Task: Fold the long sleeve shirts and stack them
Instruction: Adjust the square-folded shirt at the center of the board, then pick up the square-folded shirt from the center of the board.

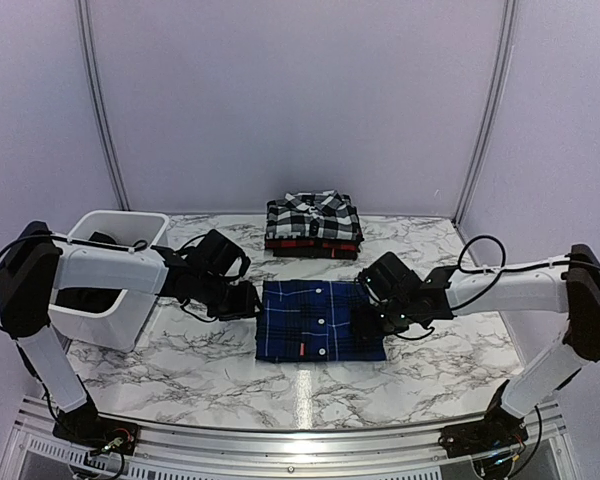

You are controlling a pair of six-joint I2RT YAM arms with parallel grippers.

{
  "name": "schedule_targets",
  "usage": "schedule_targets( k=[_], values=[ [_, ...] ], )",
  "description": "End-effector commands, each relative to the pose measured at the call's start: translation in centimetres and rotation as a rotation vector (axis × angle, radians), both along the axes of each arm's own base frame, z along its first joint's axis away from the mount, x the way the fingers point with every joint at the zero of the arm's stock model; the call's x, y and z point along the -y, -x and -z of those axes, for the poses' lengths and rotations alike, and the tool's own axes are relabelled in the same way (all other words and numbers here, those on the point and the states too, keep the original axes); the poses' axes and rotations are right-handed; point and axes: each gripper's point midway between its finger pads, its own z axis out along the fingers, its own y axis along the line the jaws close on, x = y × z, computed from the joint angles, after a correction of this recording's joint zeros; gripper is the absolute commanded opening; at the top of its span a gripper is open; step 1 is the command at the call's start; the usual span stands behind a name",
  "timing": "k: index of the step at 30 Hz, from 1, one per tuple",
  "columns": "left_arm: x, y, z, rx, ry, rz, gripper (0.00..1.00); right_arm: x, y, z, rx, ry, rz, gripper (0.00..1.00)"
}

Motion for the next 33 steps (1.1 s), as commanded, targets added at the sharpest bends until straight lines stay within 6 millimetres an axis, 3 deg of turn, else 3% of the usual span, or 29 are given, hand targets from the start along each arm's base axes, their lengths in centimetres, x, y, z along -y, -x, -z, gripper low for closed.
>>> schedule_targets(
  k=[1, 5, 8, 13, 18, 24, 30, 33],
  values=[
    [0.2, 0.8, -0.1, -0.030, 0.051, 0.012, 0.46, 1.6, 0.7, 2.7, -0.078, -0.067, 0.037, 0.61],
    [0.1, 0.9, 0.3, -0.042, 0.059, 0.012, 0.46, 2.3, 1.0, 4.3, -0.120, -0.082, 0.051, 0.61],
    [-0.1, 1.0, 0.8, -0.049, 0.051, 0.011, 0.46, 2.1, 1.0, 3.1, -0.106, -0.142, 0.051, 0.61],
    [0.4, 1.2, 1.2, -0.068, 0.071, 0.025, 0.48, 3.5, 0.0, 1.0, -0.067, -0.222, 0.087, 0.64],
    [1.1, 1.3, 2.0, -0.096, 0.102, 0.033, 0.56, 4.8, -0.7, 0.6, -0.049, -0.257, 0.116, 0.65],
    [1.0, 0.9, 4.6, -0.129, 0.070, 0.006, 0.57, 5.1, -1.0, 0.5, -0.044, -0.264, 0.123, 0.65],
    [2.1, 0.9, 6.0, -0.172, 0.090, 0.006, 0.55, 5.1, -1.0, 1.0, -0.048, -0.266, 0.124, 0.65],
    [2.4, 1.2, 7.0, -0.205, 0.083, -0.006, 0.47, 5.1, -1.2, 1.0, -0.043, -0.268, 0.124, 0.65]
  ],
)
